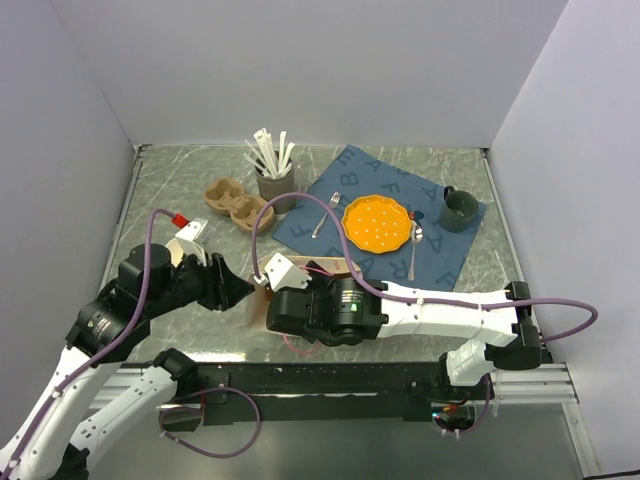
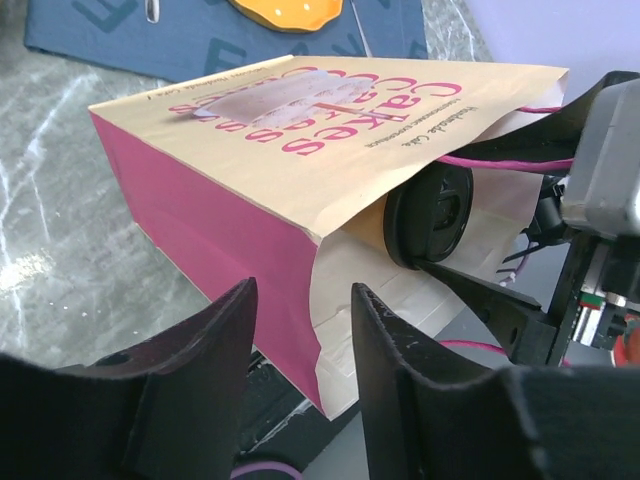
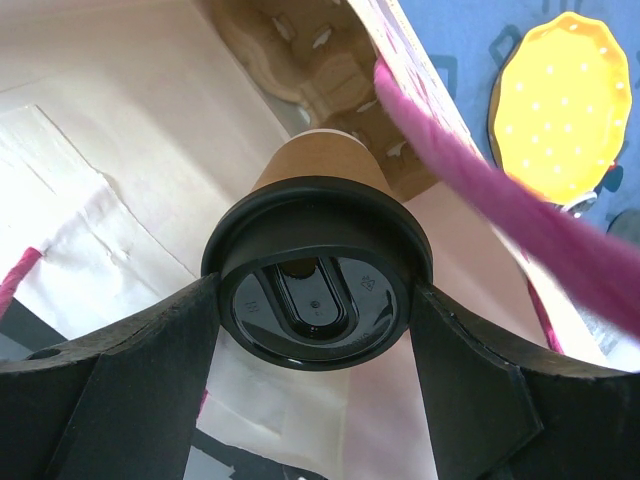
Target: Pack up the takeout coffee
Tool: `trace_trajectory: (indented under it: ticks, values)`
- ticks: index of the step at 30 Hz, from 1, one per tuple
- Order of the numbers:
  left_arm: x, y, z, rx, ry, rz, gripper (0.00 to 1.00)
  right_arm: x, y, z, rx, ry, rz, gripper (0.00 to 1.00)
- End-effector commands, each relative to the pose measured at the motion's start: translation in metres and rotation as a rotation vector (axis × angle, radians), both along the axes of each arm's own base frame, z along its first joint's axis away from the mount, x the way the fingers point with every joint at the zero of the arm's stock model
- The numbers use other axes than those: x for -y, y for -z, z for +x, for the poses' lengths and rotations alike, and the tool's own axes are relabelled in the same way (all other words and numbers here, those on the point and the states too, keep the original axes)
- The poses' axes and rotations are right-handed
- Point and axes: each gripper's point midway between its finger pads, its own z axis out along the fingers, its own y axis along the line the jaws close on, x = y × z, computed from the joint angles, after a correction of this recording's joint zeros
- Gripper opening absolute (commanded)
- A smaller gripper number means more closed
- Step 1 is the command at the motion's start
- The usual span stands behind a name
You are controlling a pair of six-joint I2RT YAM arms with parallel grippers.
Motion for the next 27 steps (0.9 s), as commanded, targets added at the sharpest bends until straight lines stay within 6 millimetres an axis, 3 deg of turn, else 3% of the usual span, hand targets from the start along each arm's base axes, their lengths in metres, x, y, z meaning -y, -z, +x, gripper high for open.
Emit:
trace_trajectory:
  ticks: [1, 12, 15, 19, 22, 24, 27]
  values:
    - [0.009, -0.001, -0.001, -0.027, 0.026, -0.041, 0.46, -0.003, -0.014, 0.006, 0.046, 0.041, 0.069, 0.44]
    - [0.007, 0.013, -0.004, -0.047, 0.02, -0.04, 0.44, -0.009, -0.01, 0.004, 0.034, 0.078, 0.091, 0.44]
    - [0.007, 0.016, 0.001, -0.031, 0.011, -0.028, 0.36, -0.008, -0.009, 0.004, 0.037, 0.076, 0.088, 0.44]
    - [0.008, 0.01, 0.018, 0.037, -0.015, -0.022, 0.14, -0.008, -0.005, 0.006, 0.053, 0.063, 0.083, 0.43]
    - [0.021, -0.007, 0.023, 0.114, 0.041, -0.067, 0.01, -0.008, 0.0, 0.007, 0.061, 0.062, 0.066, 0.43]
    - [0.021, -0.017, 0.029, 0.162, 0.035, -0.074, 0.01, -0.006, 0.004, 0.009, 0.073, 0.061, 0.053, 0.43]
    - [0.018, -0.013, 0.034, 0.166, 0.016, -0.045, 0.01, -0.005, 0.004, 0.012, 0.1, 0.048, 0.032, 0.43]
